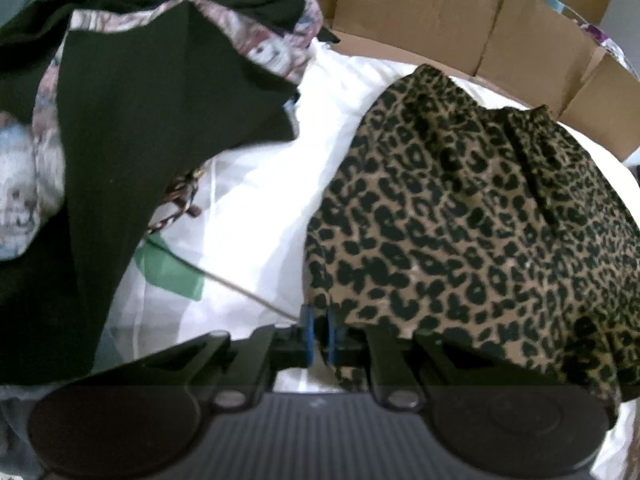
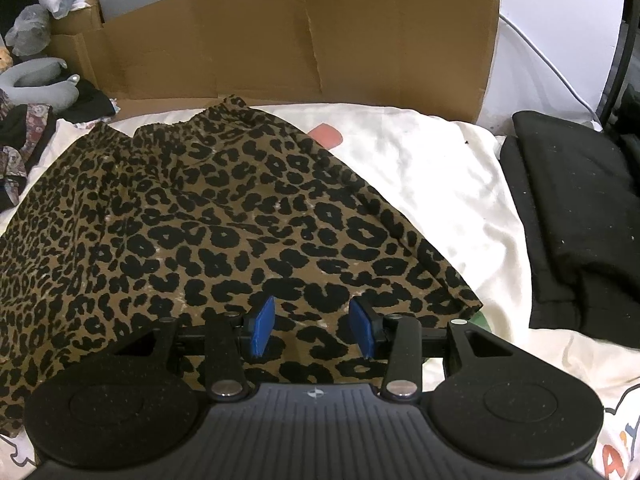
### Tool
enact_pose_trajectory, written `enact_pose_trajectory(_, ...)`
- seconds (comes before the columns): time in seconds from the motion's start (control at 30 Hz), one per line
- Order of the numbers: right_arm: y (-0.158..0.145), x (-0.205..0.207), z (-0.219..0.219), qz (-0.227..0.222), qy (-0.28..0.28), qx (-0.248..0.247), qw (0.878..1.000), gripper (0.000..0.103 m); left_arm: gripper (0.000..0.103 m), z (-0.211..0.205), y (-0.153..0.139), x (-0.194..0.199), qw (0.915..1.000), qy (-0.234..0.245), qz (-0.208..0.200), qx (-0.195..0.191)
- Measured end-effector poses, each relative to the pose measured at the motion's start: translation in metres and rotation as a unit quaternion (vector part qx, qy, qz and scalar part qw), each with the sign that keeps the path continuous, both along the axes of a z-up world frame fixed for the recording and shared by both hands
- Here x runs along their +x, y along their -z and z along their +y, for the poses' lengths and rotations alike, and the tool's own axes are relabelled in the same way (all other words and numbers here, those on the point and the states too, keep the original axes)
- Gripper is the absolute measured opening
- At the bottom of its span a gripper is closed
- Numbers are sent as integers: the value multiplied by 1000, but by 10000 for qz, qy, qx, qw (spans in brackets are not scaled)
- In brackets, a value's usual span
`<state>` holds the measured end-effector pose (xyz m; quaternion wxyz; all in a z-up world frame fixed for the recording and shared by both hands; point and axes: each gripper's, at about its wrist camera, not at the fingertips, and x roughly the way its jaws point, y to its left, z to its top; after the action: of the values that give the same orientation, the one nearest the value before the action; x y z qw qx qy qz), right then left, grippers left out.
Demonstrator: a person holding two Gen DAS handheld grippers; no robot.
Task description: Fold clothes
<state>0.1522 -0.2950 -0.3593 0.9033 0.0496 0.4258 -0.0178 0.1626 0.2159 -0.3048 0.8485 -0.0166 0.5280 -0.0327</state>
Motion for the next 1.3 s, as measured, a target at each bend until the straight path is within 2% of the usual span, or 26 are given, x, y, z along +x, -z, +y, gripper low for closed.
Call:
enact_pose_trajectory(0.27,-8,2,6,-100,-63,119,9999,48,7,-29,-24,3,9995,172,-120,-257)
enact_pose_trajectory(0.57,-8,3,16,-57,-249,261,9993,48,7,-60,-39,11,9951,442,-251,-851)
enact_pose_trajectory(0.73,-15,4,29,-161,-634,467,9968,48,7,-89,-45,17,9899,749,-362,-1146)
enact_pose_trajectory(0.93,-25,4,56,-286,-1164,701,9903,48,7,-127,-37,27,9824,1028,-396,-1510)
enact_pose_trajectory(1.23,-43,12,102,-584,-2057,982,9719,48,7,-177,-33,29,9709,1411,-250,-1917)
enact_pose_trajectory(1.3,-46,12,107,-596,-2120,1059,9697,48,7,-186,-30,29,9692,1438,-230,-1986)
